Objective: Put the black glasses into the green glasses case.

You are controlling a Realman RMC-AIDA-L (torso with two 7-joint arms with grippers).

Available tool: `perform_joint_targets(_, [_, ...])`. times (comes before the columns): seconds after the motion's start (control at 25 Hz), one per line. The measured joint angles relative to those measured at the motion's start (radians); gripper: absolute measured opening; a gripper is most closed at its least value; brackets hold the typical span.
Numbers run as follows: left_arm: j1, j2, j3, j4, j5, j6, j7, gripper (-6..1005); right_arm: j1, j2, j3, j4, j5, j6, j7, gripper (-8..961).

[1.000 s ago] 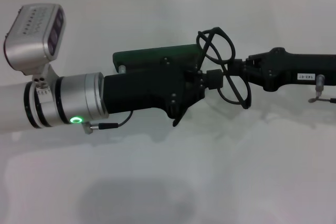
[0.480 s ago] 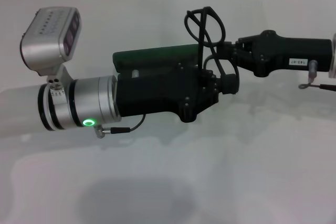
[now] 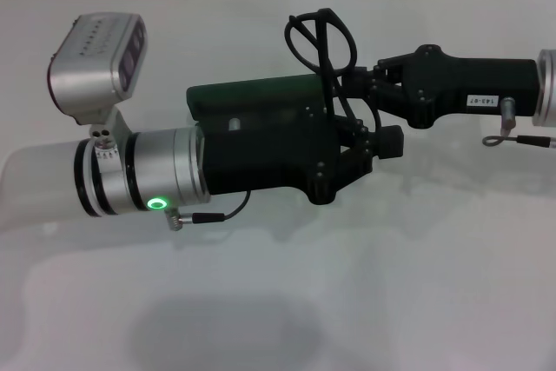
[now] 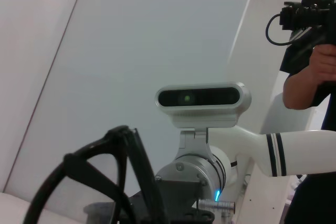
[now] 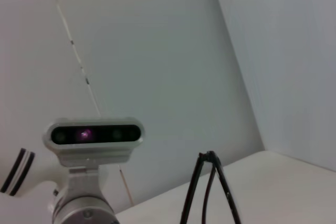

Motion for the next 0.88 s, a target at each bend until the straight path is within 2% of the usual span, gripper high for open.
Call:
perform_joint_targets(0.24, [-0.001,0.0,0.0,-0.01,0.0,0.0,0.0,6,0.001,0.0,-0.048,0.0,0.033,-0.012,-0.017,62])
perform_joint_targets(0.88, [-0.002,-0.001,-0.001,-0.011,0.0,0.002,0.0,7,-0.001,-0.001,-0.051,0.0,0.044,-0.043,-0.031,61])
